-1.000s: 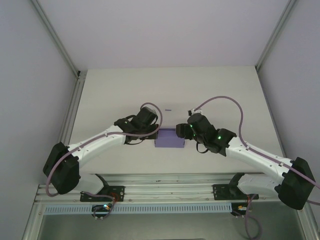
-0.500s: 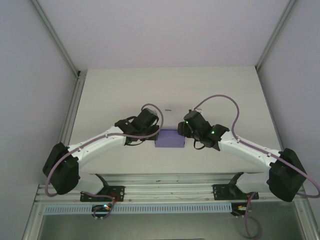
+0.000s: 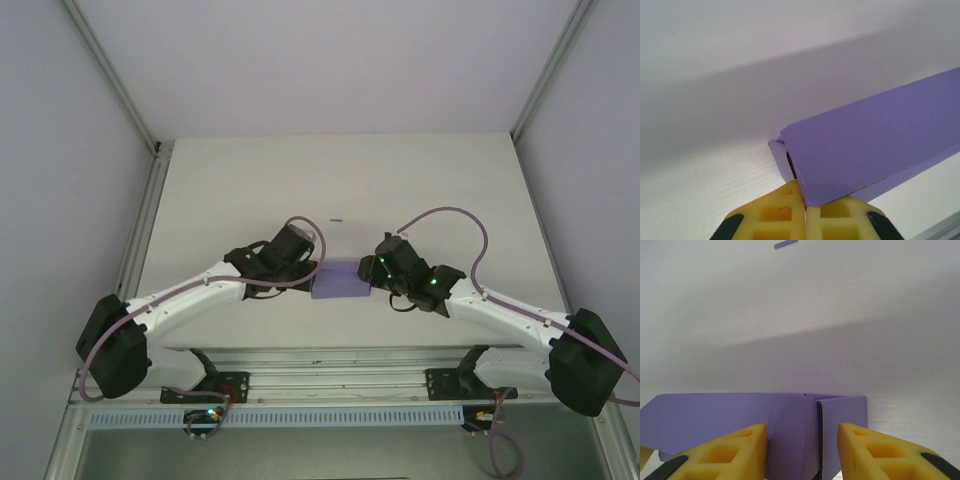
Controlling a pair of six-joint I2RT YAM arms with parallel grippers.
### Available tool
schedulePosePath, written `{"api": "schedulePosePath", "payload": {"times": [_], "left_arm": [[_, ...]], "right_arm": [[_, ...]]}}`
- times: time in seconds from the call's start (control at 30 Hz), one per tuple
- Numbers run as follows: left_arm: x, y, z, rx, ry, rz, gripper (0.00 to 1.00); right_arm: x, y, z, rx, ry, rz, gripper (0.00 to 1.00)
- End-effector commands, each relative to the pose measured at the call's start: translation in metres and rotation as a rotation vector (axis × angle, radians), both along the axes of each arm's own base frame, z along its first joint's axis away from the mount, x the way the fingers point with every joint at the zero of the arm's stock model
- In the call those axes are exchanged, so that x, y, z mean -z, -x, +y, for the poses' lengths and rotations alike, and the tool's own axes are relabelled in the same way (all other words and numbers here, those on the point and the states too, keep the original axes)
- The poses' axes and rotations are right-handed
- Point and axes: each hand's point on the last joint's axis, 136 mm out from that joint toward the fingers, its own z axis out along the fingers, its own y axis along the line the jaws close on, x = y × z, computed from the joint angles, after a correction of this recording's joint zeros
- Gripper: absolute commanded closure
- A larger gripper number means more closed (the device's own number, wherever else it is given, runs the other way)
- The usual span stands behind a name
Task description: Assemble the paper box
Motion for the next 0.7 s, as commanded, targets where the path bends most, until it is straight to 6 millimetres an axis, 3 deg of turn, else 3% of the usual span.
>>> {"api": "schedulePosePath", "payload": {"times": [0.0, 0.2, 0.3, 0.5, 0.67], "left_arm": [[0.039, 0.052, 0.029, 0.081, -0.144, 0.215, 0.82], [-0.006, 0.053, 0.014, 0.098, -0.004, 0.185, 0.55], [-0.025, 0.043, 0.017, 0.013, 0.071, 0.180, 0.33], [-0.035, 0.015, 0.025, -0.170, 0.279, 0.220, 0.00], [-0.038, -0.019, 0.015, -0.275, 0.546, 0.282, 0.00]], "right_arm": [[0.072, 0.049, -0.047, 0.026, 0.227, 0.254, 0.61], [0.071, 0.046, -0.044, 0.025, 0.227, 0.250, 0.61], [0.068, 0.043, -0.042, 0.027, 0.220, 0.243, 0.61], [0.072, 0.044, -0.039, 0.023, 0.207, 0.248, 0.61], [0.075, 0.046, -0.038, 0.022, 0.195, 0.253, 0.62]]}}
